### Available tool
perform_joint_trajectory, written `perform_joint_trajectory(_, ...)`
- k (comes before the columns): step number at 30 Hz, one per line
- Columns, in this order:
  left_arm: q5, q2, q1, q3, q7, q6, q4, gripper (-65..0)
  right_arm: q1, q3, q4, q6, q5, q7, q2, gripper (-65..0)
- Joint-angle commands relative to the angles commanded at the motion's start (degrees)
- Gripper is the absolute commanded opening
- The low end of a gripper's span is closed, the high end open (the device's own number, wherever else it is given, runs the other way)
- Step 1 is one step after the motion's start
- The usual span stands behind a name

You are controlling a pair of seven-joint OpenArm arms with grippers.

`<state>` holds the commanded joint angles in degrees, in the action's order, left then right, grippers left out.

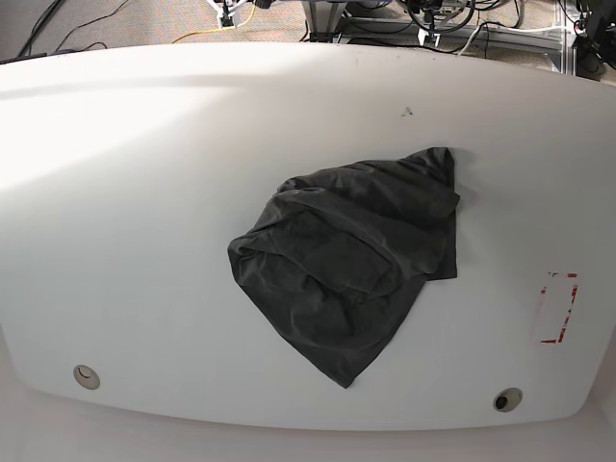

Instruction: Layout the t-shirt on the table in an organized manner, then fold the t-shirt properly

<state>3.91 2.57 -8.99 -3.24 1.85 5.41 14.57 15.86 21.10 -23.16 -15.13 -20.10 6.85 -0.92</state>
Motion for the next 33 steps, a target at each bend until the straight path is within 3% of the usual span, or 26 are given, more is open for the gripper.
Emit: perform_joint_trajectory(33,-0.3,-0.1,-0.7,0.1,0.2,-0.3,0.3,-55.1,1.5,-0.2,-1.1,0.03,-0.2,-0.5,-0.3,-55.1)
